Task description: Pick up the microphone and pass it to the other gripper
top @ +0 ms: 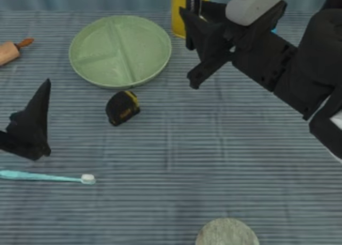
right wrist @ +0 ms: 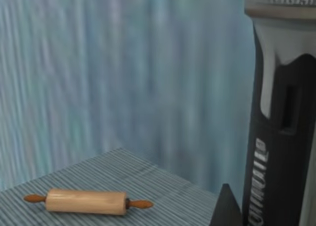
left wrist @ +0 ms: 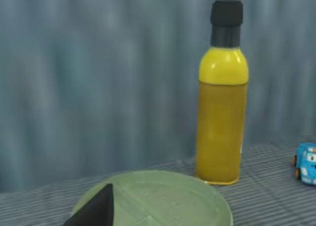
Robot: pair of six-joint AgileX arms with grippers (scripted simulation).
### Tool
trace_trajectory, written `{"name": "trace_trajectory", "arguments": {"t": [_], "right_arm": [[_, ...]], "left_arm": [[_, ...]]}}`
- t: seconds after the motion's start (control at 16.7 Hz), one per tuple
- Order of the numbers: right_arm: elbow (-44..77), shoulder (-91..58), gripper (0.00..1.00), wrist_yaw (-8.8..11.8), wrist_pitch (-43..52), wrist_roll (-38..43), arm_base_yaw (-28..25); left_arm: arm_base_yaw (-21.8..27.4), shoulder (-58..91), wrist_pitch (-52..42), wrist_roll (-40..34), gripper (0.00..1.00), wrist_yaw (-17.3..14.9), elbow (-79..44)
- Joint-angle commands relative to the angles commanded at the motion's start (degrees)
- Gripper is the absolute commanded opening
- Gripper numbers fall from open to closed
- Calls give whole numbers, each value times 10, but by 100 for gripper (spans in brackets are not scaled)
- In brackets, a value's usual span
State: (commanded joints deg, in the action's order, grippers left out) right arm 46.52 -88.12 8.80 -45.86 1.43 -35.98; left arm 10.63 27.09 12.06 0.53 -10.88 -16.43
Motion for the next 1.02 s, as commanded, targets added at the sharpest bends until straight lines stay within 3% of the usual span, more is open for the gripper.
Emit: {"name": "trace_trajectory", "arguments": {"t": [0.54, 0.72, 1.02], "right_arm": [[0, 0, 0, 0, 0, 0, 0], [0, 0, 0, 0, 0, 0, 0], [0, 0, 0, 0, 0, 0, 0]], "left_arm": [[129, 347, 144, 4, 100, -132, -197], [147, 389, 167, 6, 100, -151, -227], [146, 389, 167, 6, 100, -151, -226]]}}
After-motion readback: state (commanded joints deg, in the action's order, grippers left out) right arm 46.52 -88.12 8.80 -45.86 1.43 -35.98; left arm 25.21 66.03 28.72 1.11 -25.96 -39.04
